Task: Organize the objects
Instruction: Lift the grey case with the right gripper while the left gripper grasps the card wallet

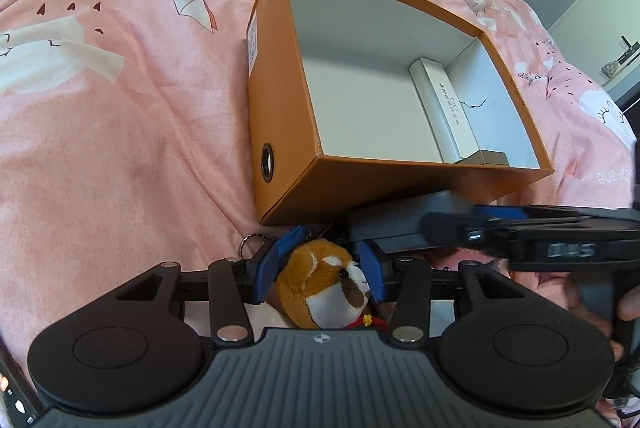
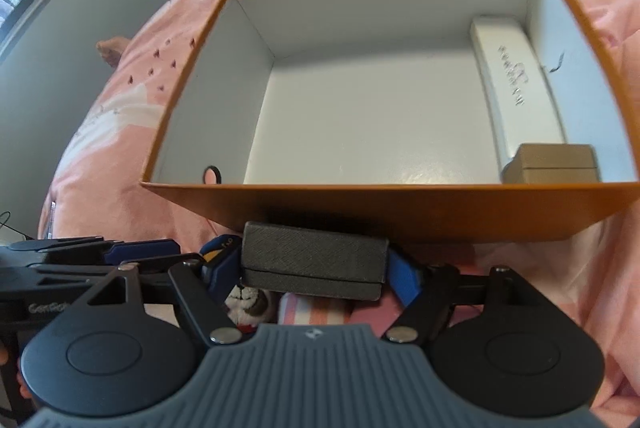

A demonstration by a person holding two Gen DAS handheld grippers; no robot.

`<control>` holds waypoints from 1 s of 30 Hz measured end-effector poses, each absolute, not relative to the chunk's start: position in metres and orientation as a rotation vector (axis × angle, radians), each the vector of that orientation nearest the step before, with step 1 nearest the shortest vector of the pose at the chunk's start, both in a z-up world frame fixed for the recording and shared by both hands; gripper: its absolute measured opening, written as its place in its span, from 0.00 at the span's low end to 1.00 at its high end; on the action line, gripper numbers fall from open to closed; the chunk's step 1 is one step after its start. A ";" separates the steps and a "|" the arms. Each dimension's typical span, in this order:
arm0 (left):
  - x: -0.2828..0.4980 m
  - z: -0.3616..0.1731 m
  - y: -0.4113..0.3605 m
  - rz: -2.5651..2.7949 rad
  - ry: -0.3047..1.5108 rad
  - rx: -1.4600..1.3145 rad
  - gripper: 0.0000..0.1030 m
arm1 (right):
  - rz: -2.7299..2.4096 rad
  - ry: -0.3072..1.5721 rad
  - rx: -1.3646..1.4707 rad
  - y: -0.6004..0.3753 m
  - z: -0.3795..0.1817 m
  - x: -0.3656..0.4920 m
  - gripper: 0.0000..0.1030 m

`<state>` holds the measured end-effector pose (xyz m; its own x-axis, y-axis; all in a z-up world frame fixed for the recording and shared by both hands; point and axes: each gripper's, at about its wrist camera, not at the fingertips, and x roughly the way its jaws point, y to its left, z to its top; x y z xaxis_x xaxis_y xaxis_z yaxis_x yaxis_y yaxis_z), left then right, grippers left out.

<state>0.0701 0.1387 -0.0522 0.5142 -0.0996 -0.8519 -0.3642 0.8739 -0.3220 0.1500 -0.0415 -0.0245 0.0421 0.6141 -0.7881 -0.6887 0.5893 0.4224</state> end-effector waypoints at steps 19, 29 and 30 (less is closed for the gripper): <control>0.079 -0.033 0.083 -0.084 1.002 -0.414 0.52 | 0.762 1.016 0.068 -0.158 0.017 0.167 0.75; 0.105 -0.038 -0.009 -0.459 1.148 -0.223 0.47 | 0.678 0.995 0.133 -0.199 0.010 0.156 0.75; 0.109 -0.042 -0.015 -0.473 1.171 -0.217 0.47 | 0.673 0.992 0.142 -0.202 0.010 0.155 0.75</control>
